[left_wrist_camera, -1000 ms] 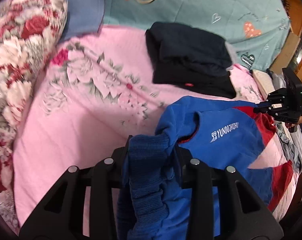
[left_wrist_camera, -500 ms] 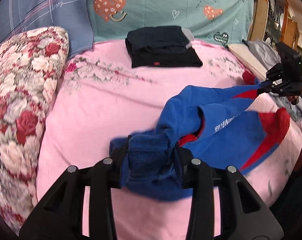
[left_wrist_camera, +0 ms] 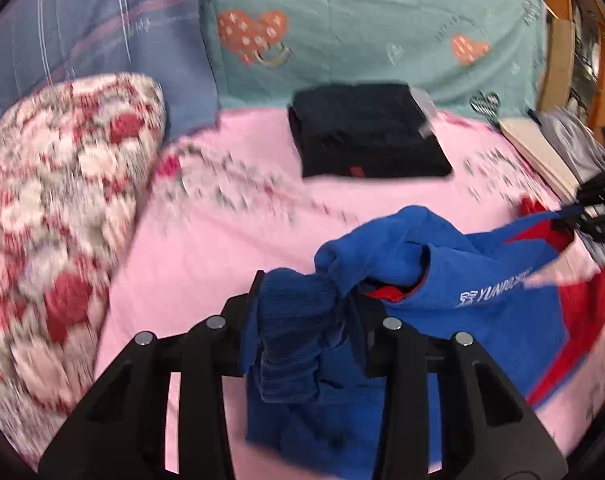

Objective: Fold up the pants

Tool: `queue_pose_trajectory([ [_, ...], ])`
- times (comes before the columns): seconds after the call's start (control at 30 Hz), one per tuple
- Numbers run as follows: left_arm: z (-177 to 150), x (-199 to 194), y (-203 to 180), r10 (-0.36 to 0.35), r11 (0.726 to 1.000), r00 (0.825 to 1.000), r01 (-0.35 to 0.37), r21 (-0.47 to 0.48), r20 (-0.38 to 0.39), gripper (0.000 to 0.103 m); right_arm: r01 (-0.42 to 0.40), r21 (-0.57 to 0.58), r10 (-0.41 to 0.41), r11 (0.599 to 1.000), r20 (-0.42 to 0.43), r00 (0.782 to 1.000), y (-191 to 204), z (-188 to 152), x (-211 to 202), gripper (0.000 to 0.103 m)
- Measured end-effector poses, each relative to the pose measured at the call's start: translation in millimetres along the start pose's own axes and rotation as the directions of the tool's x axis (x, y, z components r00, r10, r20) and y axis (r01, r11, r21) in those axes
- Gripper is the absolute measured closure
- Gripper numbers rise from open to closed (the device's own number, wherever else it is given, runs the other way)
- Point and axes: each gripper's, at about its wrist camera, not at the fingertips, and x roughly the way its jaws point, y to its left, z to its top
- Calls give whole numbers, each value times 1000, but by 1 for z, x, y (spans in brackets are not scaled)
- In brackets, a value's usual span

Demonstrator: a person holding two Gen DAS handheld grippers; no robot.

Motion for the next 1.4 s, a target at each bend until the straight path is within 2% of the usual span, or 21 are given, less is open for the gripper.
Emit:
queue_pose_trajectory([
  [0.1,18,0,1,18,1000,998,-19,24,66,66,75,49,-79,996,97,992,-19,26,-18,98],
  [0.2,-4,-4,8,-4,997,999,1,73,50,64,44,40,-50,998,175,983,-6,27,-38,98],
  [0.27,-31,-4,14,-22,995,1000,23,98,-14,62,-1,1,1,1000,138,990,14,13,-30,98],
  [0.33,-64,-9,21,-36,994,996,45,99,-87,59,-75,-31,77,997,52,996,39,-10,-8,98],
  [0.47,-108,-28,21,-48,991,990,64,120,-131,47,-205,-69,199,976,-78,977,79,-52,21,98],
  [0.5,-116,-29,22,-33,992,986,53,116,-165,40,-222,-64,215,973,-93,972,84,-58,23,98],
  [0.6,-133,-36,26,-9,990,972,43,137,-237,40,-214,-51,206,976,-129,970,87,-63,28,98],
  [0.67,-133,-49,33,-3,994,972,29,110,-233,40,-219,-40,212,975,-132,968,88,-66,26,94],
  [0.73,-124,-65,41,-33,998,982,42,48,-184,36,-242,-29,234,970,-161,959,89,-69,26,89],
  [0.8,-107,-82,41,-75,997,993,75,-5,-86,27,-238,-44,228,970,-172,958,87,-69,26,88],
  [0.87,-85,-90,35,-106,993,994,106,-43,4,22,-238,-28,230,971,-178,957,86,-68,30,88],
  [0.93,-64,-83,20,-146,987,989,148,-69,33,20,-247,-1,243,969,-183,953,89,-68,33,84],
  [0.97,-60,-75,12,-154,986,988,155,-62,19,20,-252,10,249,968,-185,950,90,-67,33,76],
  [1.0,-59,-69,4,-155,987,988,155,-47,0,20,-247,38,250,968,-184,951,91,-66,32,60],
  [1.03,-64,-57,-6,-151,988,988,150,-18,-38,20,-246,52,252,968,-183,950,92,-65,31,56],
  [1.13,-94,-28,-17,-94,994,980,102,36,-175,20,-214,87,224,973,-131,966,84,-62,14,56],
  [1.23,-135,-5,-16,-9,996,950,37,85,-311,19,-81,184,91,980,-46,995,46,-55,-16,55],
  [1.27,-143,-4,-12,-12,997,946,37,73,-324,19,16,241,-6,970,-40,999,25,-51,-25,49],
  [1.3,-144,-10,-7,-33,998,951,48,40,-309,20,118,304,-104,945,-61,993,3,-47,-29,39],
  [1.33,-142,-14,-3,-43,998,951,53,27,-306,20,193,347,-170,918,-96,981,-14,-44,-30,37],
  [1.4,-129,-33,-2,-58,998,969,65,20,-241,21,290,439,-229,850,-188,955,-48,-37,-21,33],
])
